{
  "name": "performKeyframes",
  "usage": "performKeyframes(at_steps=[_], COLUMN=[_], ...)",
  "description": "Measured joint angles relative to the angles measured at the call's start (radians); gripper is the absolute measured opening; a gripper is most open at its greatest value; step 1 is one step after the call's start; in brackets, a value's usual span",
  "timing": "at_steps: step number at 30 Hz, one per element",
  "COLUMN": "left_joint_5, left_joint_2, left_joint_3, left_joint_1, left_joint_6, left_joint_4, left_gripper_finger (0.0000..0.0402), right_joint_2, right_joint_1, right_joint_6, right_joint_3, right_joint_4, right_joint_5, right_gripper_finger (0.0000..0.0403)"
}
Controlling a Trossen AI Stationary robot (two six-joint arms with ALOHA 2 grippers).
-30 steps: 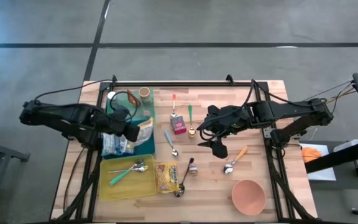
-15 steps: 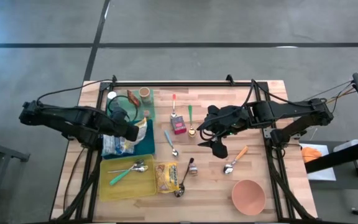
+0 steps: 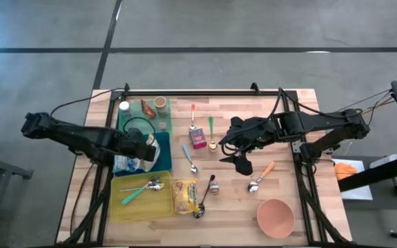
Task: Pick & Place Food Item
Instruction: Put the top yellow noodle pack into the dark blue bin
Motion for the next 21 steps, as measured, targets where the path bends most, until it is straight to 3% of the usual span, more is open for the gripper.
performKeyframes(at_steps=[13, 16, 21], left_joint_5=[0.095, 0.126, 0.136], left_joint_2=[0.0, 0.0, 0.0], left_joint_3=[-0.038, -0.038, -0.036], left_joint_1=[-0.034, -0.035, -0.035], left_joint_6=[-0.066, -0.065, -0.036], left_joint_4=[-0.002, -0.005, -0.002], left_gripper_finger=[0.0006, 0.0034, 0.0113], right_joint_2=[0.0, 0.0, 0.0], right_joint_1=[0.0, 0.0, 0.0], right_joint_6=[0.014, 0.011, 0.01], right_joint_3=[0.0, 0.0, 0.0], right_joint_4=[-0.013, -0.013, -0.013], right_joint_5=[-0.001, -0.001, -0.001], right_gripper_finger=[0.0302, 0.0302, 0.0302])
